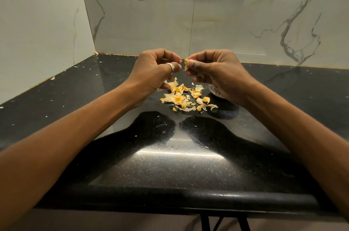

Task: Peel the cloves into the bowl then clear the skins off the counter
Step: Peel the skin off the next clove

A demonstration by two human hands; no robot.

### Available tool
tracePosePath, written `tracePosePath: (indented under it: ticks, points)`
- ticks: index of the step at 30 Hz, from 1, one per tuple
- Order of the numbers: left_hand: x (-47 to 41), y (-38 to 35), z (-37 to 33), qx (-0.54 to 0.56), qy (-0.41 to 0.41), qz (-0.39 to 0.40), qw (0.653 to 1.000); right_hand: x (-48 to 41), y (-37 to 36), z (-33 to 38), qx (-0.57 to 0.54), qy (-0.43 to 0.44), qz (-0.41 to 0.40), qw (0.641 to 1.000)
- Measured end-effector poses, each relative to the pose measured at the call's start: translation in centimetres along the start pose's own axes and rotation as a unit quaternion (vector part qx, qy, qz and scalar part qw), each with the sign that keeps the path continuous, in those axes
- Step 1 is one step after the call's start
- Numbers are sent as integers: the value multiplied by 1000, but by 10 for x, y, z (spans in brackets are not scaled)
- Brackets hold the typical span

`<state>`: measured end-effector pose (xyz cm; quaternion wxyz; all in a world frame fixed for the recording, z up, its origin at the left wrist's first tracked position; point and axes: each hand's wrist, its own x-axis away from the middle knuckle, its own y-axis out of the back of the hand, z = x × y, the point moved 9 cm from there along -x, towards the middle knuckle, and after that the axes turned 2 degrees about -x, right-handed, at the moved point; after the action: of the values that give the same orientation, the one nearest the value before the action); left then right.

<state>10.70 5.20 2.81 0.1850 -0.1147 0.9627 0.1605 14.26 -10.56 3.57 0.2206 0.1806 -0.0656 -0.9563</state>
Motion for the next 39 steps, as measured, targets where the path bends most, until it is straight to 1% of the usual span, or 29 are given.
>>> tracePosePath:
  ticks: [4, 7, 10, 14, 19, 25, 30, 35, 39]
  points:
    - [0, -2, -2, -16, -20, 2, 1000, -2, 0, -2, -10, -5, 1, 1000]
    - [1, -3, -8, -74, -72, -4, 995, -2, -3, -5, -49, -19, 9, 999]
    - [4, -1, -19, -164, -156, -37, 973, -3, -5, -8, -65, -29, 9, 997]
    - [7, -1, -27, -213, -198, -49, 956, -3, -6, -10, -50, -31, 2, 998]
    - [9, -3, -32, -271, -220, -66, 935, -1, -6, -7, -32, -13, -7, 999]
    - [9, -5, -31, -304, -231, -68, 922, 0, -6, -4, 0, 12, -17, 1000]
    - [8, -9, -29, -311, -241, -52, 918, 1, -7, -3, 6, 16, -15, 1000]
    - [8, -8, -32, -314, -253, -58, 913, 0, -9, -4, -3, 15, -16, 1000]
    - [8, -8, -31, -299, -245, -51, 921, -1, -9, -8, -32, -5, -9, 999]
